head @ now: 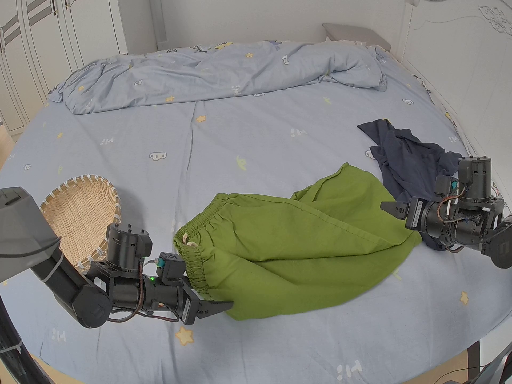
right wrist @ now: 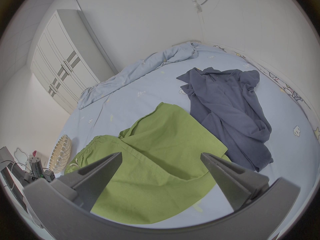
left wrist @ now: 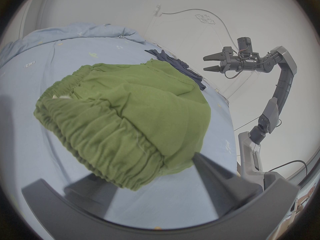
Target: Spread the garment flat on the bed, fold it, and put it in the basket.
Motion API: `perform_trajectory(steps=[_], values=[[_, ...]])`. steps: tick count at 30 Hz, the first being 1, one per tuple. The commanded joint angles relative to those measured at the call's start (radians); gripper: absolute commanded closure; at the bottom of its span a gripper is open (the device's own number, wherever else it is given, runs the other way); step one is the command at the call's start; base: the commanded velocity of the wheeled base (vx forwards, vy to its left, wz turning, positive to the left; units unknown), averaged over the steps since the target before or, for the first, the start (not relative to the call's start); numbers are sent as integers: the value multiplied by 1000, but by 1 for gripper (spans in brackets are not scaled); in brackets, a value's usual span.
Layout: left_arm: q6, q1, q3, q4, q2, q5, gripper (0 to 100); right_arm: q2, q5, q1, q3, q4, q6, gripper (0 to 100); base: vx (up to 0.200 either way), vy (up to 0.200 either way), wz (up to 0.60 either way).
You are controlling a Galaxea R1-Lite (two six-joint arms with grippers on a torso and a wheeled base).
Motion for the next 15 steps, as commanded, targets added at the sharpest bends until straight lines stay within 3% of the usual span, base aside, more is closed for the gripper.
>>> perform_trajectory(steps=[1,10,12,15], values=[[1,1,3,0,-7,1,100,1,0,1,0,-1,-1,0,0,0,0],[-22,20,53,0,-56,4,100,0,0,1,0,-1,-2,0,0,0,0],[-64,24,81,0,-89,6,100,-2,0,1,0,-1,-2,0,0,0,0],[-204,32,113,9,-175,9,100,-2,3,5,0,2,-4,0,0,0,0]])
